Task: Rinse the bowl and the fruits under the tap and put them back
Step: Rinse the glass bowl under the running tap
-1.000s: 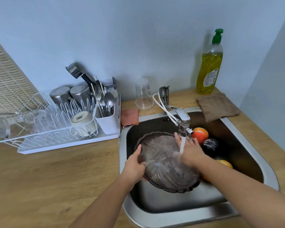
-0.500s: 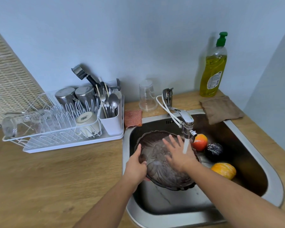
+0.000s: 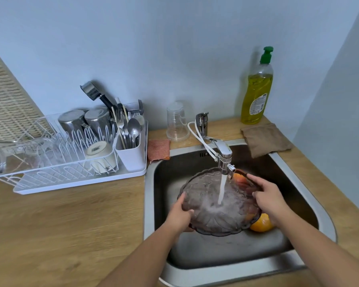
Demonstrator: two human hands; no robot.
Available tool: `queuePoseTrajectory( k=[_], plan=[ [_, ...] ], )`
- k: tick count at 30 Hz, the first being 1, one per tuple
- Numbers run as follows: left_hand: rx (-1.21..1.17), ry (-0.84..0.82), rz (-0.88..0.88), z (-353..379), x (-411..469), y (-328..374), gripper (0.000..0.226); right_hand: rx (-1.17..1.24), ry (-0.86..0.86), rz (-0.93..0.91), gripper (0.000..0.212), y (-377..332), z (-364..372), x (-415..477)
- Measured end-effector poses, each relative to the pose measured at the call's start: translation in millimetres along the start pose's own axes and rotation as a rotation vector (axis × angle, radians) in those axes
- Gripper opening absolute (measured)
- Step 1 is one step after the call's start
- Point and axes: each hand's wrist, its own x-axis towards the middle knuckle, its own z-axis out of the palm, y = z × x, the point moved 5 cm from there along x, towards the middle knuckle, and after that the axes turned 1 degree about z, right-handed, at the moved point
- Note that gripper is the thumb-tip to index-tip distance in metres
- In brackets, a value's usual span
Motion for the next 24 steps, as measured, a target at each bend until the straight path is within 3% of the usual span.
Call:
queuePoseTrajectory(
  k=[4, 6, 11, 16, 20, 24],
  plan=[
    [0.747, 0.027, 0.069, 19.3, 21.8, 12.3, 0.069, -0.187, 0.126, -0.109, 0.062, -16.2, -16.1, -21.0],
    [0.971, 0.047, 0.177, 33.4, 28.0, 24.5, 0.070, -0.236, 0.139, -0.147, 0.062, -19.9, -18.5, -31.5],
    [1.066, -0.148, 0.268, 77.9, 38.2, 24.6, 0.075, -0.233, 0.220, -0.186, 0.063, -18.0, -29.0, -42.3],
    [0.879, -0.402, 0.307, 114.9, 7.1, 19.6, 0.075, -0.220, 0.279, -0.193, 0.063, -18.1, -28.6, -39.4],
    [1.020, -0.380, 0.364, 98.9, -12.4, 15.5, 0.068, -0.214, 0.275, -0.179, 0.061, -15.8, -23.8, -34.5],
    [1.237, -0.219, 0.434, 53.2, -2.7, 10.3, 0.066, -0.185, 0.267, -0.163, 0.062, -14.4, -29.5, -32.2]
  ],
)
